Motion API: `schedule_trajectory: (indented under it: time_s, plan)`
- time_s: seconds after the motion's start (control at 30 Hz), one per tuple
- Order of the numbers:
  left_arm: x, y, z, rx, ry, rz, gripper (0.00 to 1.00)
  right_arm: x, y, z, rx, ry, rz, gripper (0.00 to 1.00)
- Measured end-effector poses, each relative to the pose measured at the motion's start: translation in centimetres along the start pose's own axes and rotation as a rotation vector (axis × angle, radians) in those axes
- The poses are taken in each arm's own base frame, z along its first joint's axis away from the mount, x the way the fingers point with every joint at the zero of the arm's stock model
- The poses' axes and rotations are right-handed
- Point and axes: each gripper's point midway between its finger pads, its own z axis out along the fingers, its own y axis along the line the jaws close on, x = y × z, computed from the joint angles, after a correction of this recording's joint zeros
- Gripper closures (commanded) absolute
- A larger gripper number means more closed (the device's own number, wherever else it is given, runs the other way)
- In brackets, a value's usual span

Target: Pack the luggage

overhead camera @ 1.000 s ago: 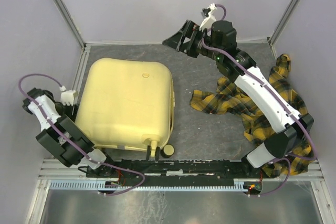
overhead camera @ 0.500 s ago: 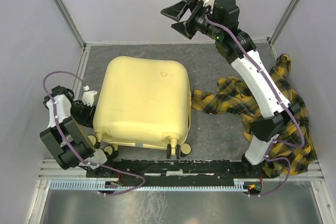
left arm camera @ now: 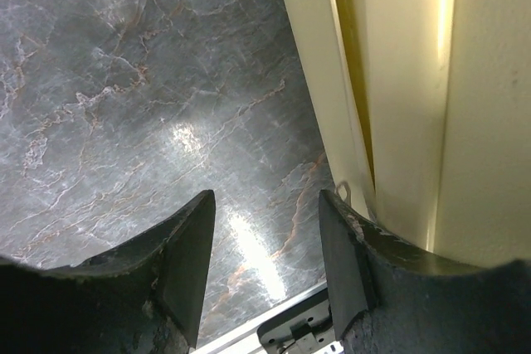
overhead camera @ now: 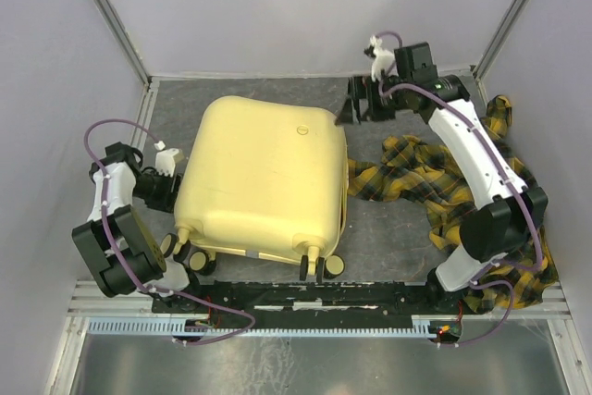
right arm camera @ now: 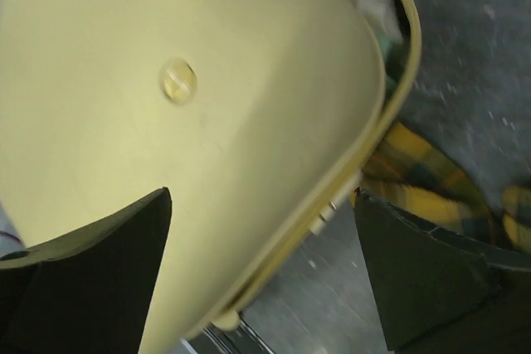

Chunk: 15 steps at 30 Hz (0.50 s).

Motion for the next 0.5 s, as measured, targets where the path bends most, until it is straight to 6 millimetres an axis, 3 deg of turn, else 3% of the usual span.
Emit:
schedule_trajectory:
  time_s: [0.1, 0.2, 0.27, 0.5]
  plan:
    - [-0.3, 0.0, 0.1, 0.000, -0.012, -0.009, 0.41, 5.8, -3.3, -2.2, 0.057, 0.165, -0.077, 0.20]
    - [-0.5, -0.1, 0.1, 0.000, -0.017, -0.025, 0.41, 10.8, -5.4, -4.8, 0.080, 0.307, -0.166, 0.28]
    - [-0.7, -0.1, 0.0, -0.001, -0.023, -0.030, 0.41, 13.0, -6.3, -5.8, 0.072, 0.387, -0.215, 0.32]
    - [-1.9, 0.0, -0.2, -0.005, -0.056, -0.014, 0.42, 20.9, -10.0, -5.2, 0.000, 0.710, -0.287, 0.33]
